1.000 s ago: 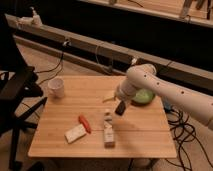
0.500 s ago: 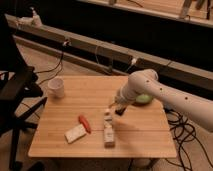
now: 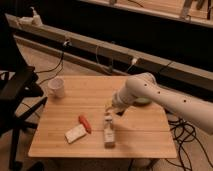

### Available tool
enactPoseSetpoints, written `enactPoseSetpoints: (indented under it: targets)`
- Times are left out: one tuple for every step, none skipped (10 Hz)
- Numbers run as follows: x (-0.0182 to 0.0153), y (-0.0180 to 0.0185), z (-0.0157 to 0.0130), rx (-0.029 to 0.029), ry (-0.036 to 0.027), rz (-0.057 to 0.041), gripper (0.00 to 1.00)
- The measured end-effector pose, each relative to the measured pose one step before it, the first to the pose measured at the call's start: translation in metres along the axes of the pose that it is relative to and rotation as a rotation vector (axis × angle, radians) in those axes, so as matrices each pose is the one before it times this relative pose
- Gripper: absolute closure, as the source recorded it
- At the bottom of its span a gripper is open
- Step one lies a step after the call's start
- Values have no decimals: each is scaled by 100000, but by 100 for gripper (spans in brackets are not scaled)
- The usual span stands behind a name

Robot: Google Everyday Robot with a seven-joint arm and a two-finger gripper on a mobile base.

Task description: Stand the bottle upright

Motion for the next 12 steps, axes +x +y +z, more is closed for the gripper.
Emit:
enactPoseSetpoints:
  targets:
    - [-456,131,440,83,761,84,51]
    - [-280,-89,278,331,109,-394,41]
    - [24,-56,-151,888,-267,-647,33]
    - [251,282,349,2135,541,-814,24]
    - [19,186,847,2380,1131,-864,20]
    - [-341,-132,1076,1557,1518,-98,20]
    - [-297,-231,1215,1098,2110,182,20]
    - [-340,103,786,302,1467,183,20]
    - [-95,-34,549,393,1457,107,20]
    - [-207,206,768,89,1798,-253,20]
    - [-81,55,650,-62,1612,-22,20]
    - [-72,113,457,-485,1155,-105,20]
